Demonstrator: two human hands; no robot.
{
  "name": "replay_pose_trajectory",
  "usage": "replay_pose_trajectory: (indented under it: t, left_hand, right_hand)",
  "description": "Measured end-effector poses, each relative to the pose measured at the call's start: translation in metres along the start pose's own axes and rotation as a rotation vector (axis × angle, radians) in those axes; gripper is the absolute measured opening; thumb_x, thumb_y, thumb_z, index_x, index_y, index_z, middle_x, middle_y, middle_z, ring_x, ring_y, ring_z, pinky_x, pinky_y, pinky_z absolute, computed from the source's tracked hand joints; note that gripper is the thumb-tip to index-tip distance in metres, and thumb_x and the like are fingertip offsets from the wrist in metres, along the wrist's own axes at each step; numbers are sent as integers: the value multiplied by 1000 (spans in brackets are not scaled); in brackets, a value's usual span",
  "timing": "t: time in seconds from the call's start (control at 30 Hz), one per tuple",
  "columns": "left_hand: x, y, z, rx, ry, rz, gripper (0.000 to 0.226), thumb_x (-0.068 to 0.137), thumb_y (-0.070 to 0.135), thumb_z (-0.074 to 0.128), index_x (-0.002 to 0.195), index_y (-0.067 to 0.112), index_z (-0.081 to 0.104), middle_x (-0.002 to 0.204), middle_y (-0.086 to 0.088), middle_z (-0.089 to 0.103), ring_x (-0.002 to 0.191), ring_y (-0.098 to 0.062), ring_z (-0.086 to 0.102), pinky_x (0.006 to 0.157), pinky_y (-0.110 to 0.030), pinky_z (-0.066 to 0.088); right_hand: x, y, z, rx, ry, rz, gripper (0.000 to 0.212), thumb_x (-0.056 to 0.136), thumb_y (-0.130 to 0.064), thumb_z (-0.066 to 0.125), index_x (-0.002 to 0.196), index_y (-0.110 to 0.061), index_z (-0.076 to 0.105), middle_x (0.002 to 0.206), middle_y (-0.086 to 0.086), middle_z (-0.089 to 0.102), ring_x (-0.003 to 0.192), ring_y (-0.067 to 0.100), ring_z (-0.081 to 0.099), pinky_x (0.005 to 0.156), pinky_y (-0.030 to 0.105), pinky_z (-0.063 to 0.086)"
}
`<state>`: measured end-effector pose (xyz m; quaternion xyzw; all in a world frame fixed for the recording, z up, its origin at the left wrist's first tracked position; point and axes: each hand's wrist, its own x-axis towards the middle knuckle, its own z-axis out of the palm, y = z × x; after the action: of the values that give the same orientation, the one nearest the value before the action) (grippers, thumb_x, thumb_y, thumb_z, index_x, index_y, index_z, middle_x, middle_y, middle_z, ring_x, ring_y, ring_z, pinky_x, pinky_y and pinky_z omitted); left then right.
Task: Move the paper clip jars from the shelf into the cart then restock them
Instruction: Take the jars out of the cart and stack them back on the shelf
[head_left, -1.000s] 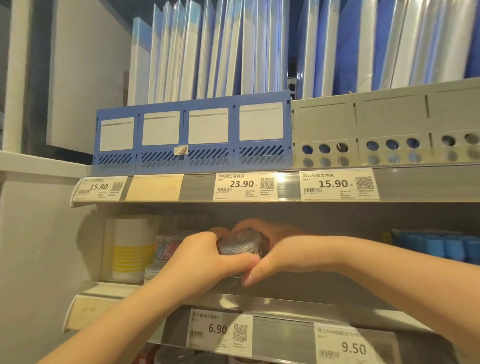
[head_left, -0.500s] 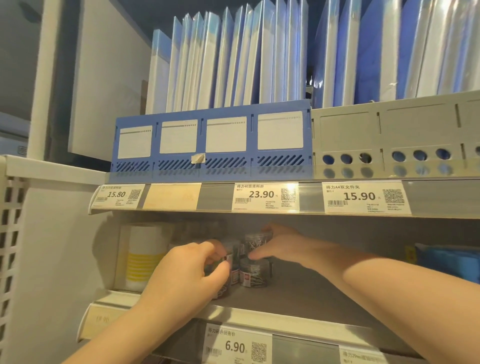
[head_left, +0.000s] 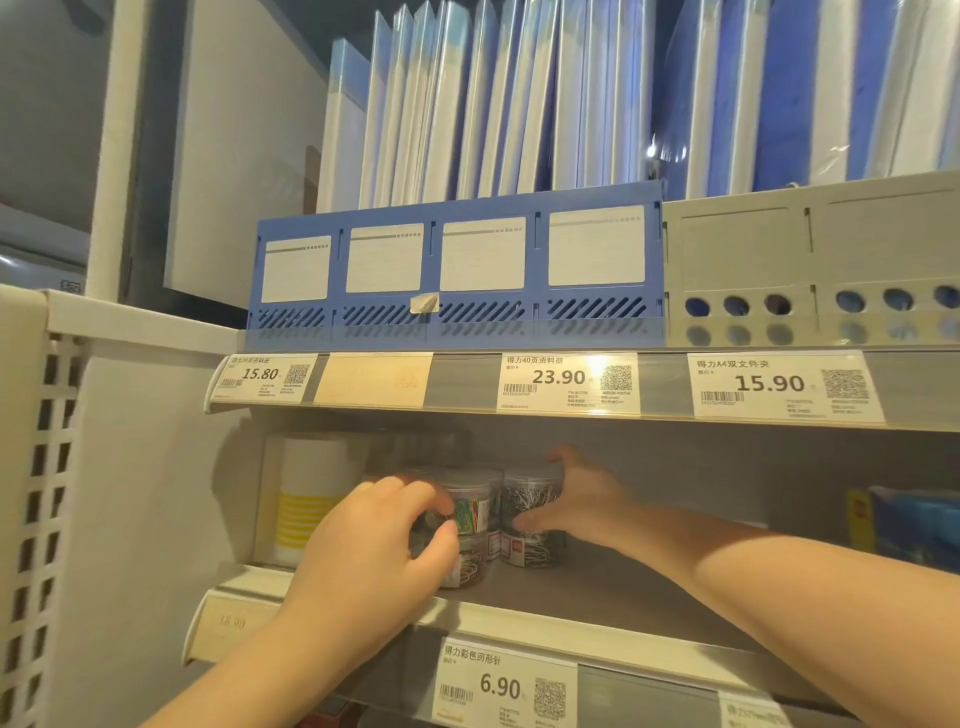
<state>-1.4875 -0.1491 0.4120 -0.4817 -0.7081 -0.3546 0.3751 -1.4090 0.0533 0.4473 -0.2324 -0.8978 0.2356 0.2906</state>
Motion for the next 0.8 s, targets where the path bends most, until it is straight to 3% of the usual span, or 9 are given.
replay_pose_trajectory:
  t: [0.3, 0.4, 0.5, 0.63, 0.73, 0.8]
  left_hand:
    - [1, 15, -11, -15, -54, 6, 45, 70, 54, 25, 84, 30, 60, 80, 15, 60, 83, -5, 52, 72, -27, 45]
    - [2, 30, -13, -40, -88, -19, 33, 75, 45, 34, 84, 29, 61, 80, 15, 61, 82, -3, 54, 72, -28, 47]
    - [0, 48, -16, -69, -107, -45, 31, 74, 41, 36, 86, 28, 63, 83, 14, 63, 83, -4, 55, 73, -29, 48]
    - [-9, 80, -24, -92, -124, -51, 34, 73, 39, 37, 91, 27, 64, 89, 15, 64, 89, -4, 57, 79, -29, 47]
    - [-17, 104, -32, -107, -112, -30, 35, 74, 38, 39, 94, 25, 65, 91, 12, 64, 90, -7, 58, 81, -31, 48]
    - [-24, 122, -38, -114, -108, -2, 35, 75, 39, 40, 95, 25, 65, 92, 11, 64, 90, -8, 58, 80, -33, 49]
  right_hand:
    - [-14, -12, -29, -136, -79, -9, 95, 70, -43, 78, 145, -22, 25, 135, 3, 46, 122, 21, 46, 90, 27, 40]
    - [-31, -22, -55, -310, -131, -64, 79, 77, -44, 69, 143, -22, 31, 139, 0, 43, 121, 19, 45, 92, 26, 37]
    - [-55, -28, -77, -446, -181, -100, 55, 82, -40, 63, 131, -18, 48, 132, 1, 53, 115, 19, 51, 92, 26, 41]
    - [-100, -27, -103, -376, -218, -139, 34, 84, -36, 64, 116, -25, 59, 109, -5, 61, 98, 13, 57, 84, 24, 46]
    - [-134, -25, -116, -348, -123, -248, 27, 84, -32, 64, 110, -25, 64, 97, -9, 59, 91, 9, 56, 75, 20, 43]
    - [-158, -24, -121, -295, -64, -280, 22, 84, -30, 64, 106, -26, 66, 98, -9, 61, 94, 8, 57, 77, 19, 45]
